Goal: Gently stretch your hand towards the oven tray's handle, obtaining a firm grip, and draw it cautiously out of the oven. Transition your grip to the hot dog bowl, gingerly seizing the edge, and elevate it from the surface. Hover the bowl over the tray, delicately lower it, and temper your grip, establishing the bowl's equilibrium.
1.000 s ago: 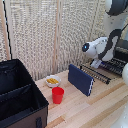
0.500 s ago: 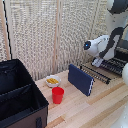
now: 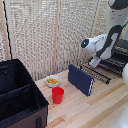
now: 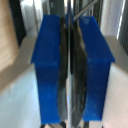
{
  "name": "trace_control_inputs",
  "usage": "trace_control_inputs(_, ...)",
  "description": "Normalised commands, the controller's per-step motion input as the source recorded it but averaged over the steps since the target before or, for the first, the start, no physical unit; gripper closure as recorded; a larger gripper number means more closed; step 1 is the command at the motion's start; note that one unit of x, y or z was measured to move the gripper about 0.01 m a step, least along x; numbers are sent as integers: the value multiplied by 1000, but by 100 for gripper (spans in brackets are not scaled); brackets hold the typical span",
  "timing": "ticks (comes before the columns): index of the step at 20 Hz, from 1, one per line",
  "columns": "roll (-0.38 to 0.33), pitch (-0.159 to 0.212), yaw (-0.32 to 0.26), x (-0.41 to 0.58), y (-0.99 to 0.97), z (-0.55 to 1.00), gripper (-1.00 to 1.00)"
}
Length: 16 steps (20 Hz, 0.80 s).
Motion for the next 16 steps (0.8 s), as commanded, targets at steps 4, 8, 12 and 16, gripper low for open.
trace_control_inputs(4,57,50,-137,186,691,-4,100)
trace_control_inputs(8,44,66,-129,246,713,-86,100)
trace_control_inputs(12,15,63,-122,161,736,-99,100)
trace_control_inputs(16,0,30,-28,36,269,0,100)
